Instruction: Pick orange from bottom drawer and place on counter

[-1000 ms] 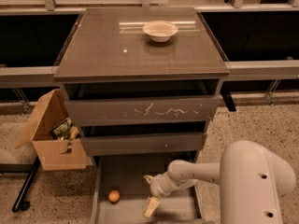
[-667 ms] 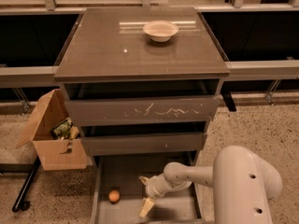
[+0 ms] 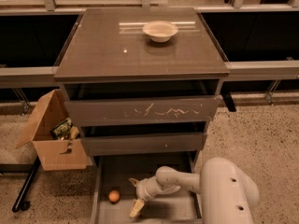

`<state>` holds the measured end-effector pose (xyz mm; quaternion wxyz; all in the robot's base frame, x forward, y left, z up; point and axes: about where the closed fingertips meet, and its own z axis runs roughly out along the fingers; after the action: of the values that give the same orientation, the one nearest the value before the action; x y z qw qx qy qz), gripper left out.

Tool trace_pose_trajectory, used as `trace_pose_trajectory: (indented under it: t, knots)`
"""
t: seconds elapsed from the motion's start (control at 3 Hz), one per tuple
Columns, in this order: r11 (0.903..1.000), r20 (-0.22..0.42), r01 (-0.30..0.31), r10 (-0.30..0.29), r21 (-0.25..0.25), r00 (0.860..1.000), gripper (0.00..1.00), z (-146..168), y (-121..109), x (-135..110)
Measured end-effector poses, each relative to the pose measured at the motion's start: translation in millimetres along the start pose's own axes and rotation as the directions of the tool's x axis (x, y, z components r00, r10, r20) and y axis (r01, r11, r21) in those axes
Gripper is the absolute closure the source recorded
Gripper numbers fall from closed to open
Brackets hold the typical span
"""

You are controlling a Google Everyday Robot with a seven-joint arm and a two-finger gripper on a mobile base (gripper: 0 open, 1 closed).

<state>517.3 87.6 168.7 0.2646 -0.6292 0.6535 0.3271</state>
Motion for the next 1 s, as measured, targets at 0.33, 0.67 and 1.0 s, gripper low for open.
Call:
trace_pose_trajectory:
  t: [0.33,0.67,1.0]
  knots:
    - [0.9999,0.070,0.016,-0.016,0.007,0.997,0.00,34,-16,-5]
    - [0.9996,0.099,0.018,-0.020,0.023,0.995,0.00,48,-22,-9]
    - [0.9997,0.096,0.021,-0.022,0.011,0.995,0.00,67,-22,-13]
